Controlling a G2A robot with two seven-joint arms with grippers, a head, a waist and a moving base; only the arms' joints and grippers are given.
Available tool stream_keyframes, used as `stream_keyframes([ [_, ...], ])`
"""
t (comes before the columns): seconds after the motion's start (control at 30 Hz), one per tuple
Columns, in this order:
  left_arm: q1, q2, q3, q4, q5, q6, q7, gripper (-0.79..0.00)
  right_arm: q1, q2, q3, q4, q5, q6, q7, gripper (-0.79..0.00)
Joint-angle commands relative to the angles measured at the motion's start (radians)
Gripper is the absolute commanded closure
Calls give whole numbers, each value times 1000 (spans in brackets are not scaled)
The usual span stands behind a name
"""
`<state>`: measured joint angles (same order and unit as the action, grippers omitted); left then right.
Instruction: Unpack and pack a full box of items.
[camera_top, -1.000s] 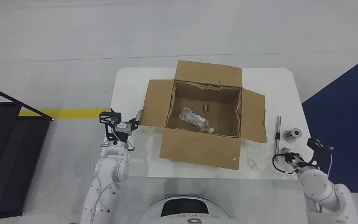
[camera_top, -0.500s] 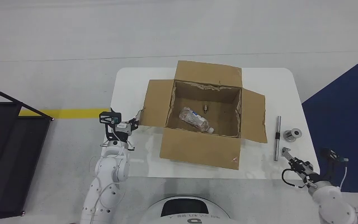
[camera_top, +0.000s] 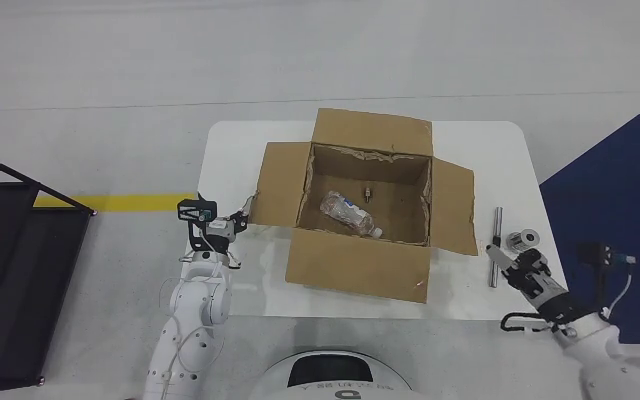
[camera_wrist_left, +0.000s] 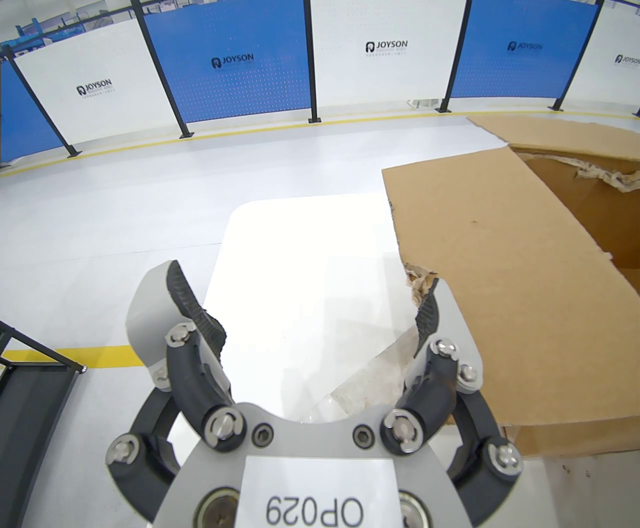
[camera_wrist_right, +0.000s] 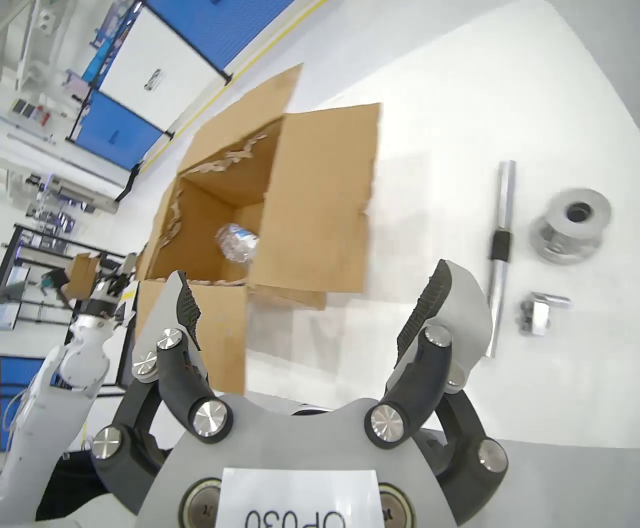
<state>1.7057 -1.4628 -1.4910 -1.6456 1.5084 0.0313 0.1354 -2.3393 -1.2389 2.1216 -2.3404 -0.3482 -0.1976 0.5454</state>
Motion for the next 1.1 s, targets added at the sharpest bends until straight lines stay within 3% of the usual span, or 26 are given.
stream_keyframes([
  [0.0, 0, 0, 0, 0, 0, 0, 0, -785, 48, 8, -36, -10, -32, -32, 55, -785],
  [0.13, 0, 0, 0, 0, 0, 0, 0, -785, 209, 24, -187, -10, -156, -30, 142, -785],
  [0.3, 0, 0, 0, 0, 0, 0, 0, -785, 427, 31, -461, -10, -292, 155, 283, -785],
  [0.8, 0, 0, 0, 0, 0, 0, 0, -785, 435, 30, -472, -10, -280, 151, 277, -785],
  [0.87, 0, 0, 0, 0, 0, 0, 0, -785, 509, 29, -542, 29, -253, 157, 281, -785],
  [1.0, 0, 0, 0, 0, 0, 0, 0, -785, 770, 20, -717, 170, -262, 331, 419, -785],
  [1.07, 0, 0, 0, 0, 0, 0, 0, -785, 890, 12, -765, 262, -283, 451, 431, -785],
])
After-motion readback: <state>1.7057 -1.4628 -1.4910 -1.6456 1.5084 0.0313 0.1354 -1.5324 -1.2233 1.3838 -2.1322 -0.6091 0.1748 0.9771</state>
